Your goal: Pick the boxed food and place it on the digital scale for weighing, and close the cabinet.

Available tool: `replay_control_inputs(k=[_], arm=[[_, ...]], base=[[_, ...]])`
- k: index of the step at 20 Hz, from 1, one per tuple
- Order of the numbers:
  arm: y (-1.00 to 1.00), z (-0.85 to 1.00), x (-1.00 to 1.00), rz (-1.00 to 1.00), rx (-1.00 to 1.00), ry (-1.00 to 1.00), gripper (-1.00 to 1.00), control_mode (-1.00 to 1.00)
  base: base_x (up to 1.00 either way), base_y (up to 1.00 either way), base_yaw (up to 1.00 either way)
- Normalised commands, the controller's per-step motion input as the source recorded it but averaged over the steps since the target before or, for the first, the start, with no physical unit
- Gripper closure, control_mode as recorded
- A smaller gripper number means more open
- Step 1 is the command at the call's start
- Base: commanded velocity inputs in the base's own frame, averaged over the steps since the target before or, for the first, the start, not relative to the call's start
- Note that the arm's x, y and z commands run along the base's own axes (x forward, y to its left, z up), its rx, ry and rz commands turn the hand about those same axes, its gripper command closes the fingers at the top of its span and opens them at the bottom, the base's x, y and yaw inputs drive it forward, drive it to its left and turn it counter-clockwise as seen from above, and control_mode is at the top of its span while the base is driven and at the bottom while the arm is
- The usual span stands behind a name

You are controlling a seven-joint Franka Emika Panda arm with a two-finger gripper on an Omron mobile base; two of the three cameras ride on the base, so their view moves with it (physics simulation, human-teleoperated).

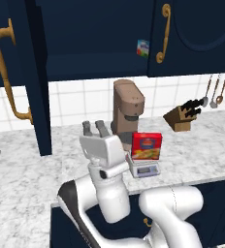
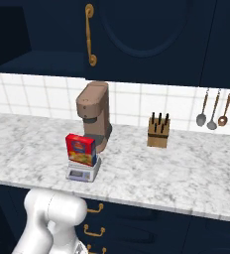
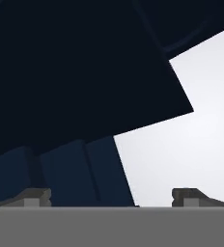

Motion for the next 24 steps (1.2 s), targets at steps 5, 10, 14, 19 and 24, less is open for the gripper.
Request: replay_control_inputs(k=[5, 10, 14, 19, 24], arm=[[0.34, -0.46, 0.0, 0.0, -0.1, 0.0, -1.0, -1.0], [0.58, -0.13, -0.02, 0.0, -0.09, -0.08, -1.0, -1.0], [0.93, 0.0, 0.0, -0.04, -0.11, -0.14, -1.0, -1.0], [0.96, 0.0, 0.0, -0.05, -0.1, -0.06, -1.0, -1.0], [0.24, -0.03, -0.65, 0.0, -0.04, -0.17, -1.0, -1.0]], base=[[0.0, 0.0, 0.0], [0.0, 0.0, 0.0], [0.0, 0.0, 0.0], [0.0, 0.0, 0.0], [0.0, 0.0, 0.0]])
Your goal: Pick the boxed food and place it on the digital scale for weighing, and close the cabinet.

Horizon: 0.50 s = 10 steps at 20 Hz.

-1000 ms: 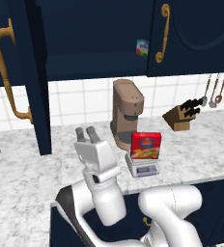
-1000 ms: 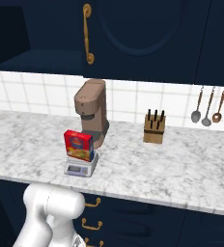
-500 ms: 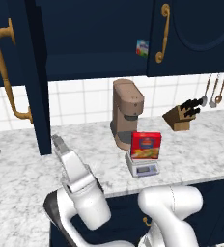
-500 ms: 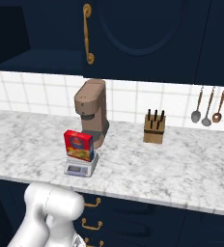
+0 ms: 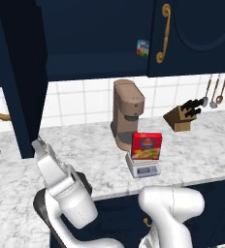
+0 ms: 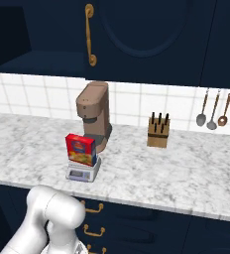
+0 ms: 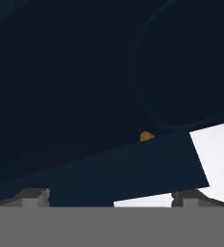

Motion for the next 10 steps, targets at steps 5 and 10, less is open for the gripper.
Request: replay_control_inputs(k=[5, 10], arm=[[0.06, 0.0, -1.0, 0.11, 0.0, -0.37, -1.0, -1.0], [0.38, 0.0, -1.0, 0.18, 0.0, -0.33, -1.0, -1.0]], base=[[0.0, 0.0, 0.0], [0.0, 0.0, 0.0]])
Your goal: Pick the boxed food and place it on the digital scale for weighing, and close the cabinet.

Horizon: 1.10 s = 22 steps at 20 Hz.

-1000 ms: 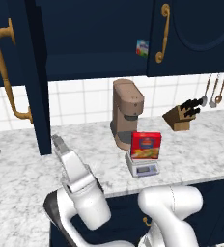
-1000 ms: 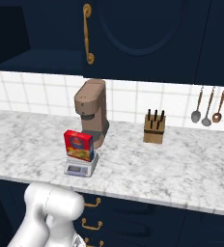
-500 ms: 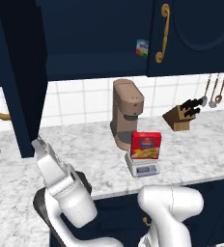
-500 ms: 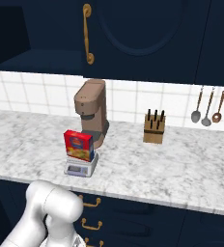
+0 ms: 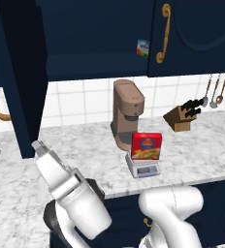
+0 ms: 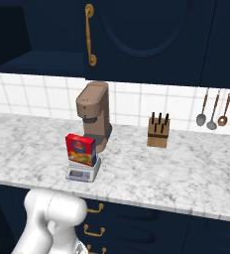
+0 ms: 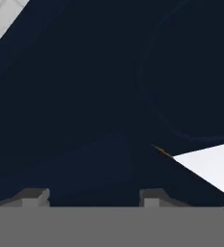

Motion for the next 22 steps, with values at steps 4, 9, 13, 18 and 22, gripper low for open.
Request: replay_control_inputs(k=[4, 9, 13, 18, 22], arm=[[0.26, 0.08, -1.0, 0.16, 0.01, -0.4, -1.0, -1.0], [0.01, 0.14, -1.0, 0.13, 0.03, -0.47, -1.0, -1.0], [0.12, 0.01, -0.74, 0.07, 0.07, -0.29, -1.0, -1.0], [0.71, -0.63, 0.14, 0.0, 0.16, 0.14, -1.0, -1.0], [1.0, -0.97, -0.57, 0.0, 0.11, 0.01, -1.0, -1.0]], base=[[0.0, 0.0, 0.0], [0.0, 0.0, 0.0], [0.0, 0.0, 0.0], [0.0, 0.0, 0.0], [0.0, 0.0, 0.0]])
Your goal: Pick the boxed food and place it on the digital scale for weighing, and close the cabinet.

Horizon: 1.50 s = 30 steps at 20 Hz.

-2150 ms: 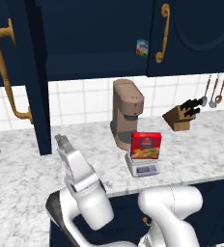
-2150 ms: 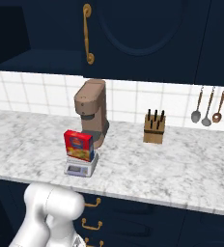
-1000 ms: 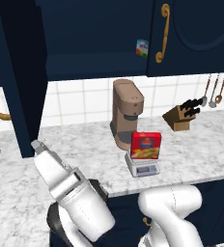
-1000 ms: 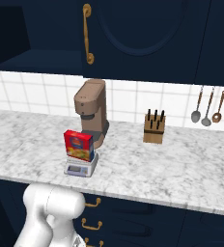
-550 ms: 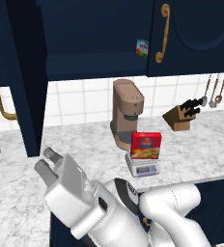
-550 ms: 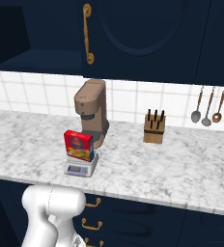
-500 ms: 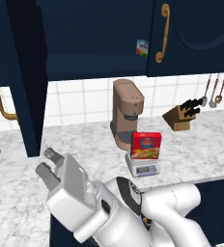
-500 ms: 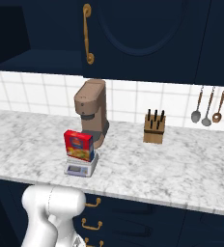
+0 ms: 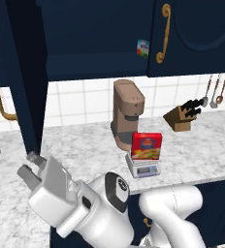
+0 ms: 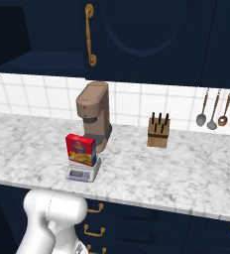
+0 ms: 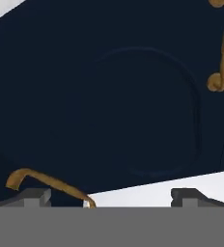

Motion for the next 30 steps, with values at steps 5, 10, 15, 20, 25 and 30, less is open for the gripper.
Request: replay_control_inputs(k=[5, 10, 15, 20, 25, 30], arm=[[0.92, -0.87, -0.73, 0.0, 0.04, 0.0, -1.0, -1.0], [0.92, -0.92, 0.46, -0.12, 0.2, 0.0, -1.0, -1.0], [0.89, -0.79, 1.0, -0.21, 0.27, 0.0, -1.0, -1.0], [0.93, -0.75, 0.95, -0.22, 0.23, 0.0, -1.0, -1.0], [0.21, -0.15, 0.51, -0.19, 0.23, -0.08, -1.0, -1.0], [-0.13, 0.22, 0.12, -0.15, 0.28, -0.19, -1.0, -1.0]], base=[[0.0, 0.0, 0.0], [0.0, 0.0, 0.0], [0.0, 0.0, 0.0], [0.0, 0.0, 0.0], [0.0, 0.0, 0.0], [0.0, 0.0, 0.0]])
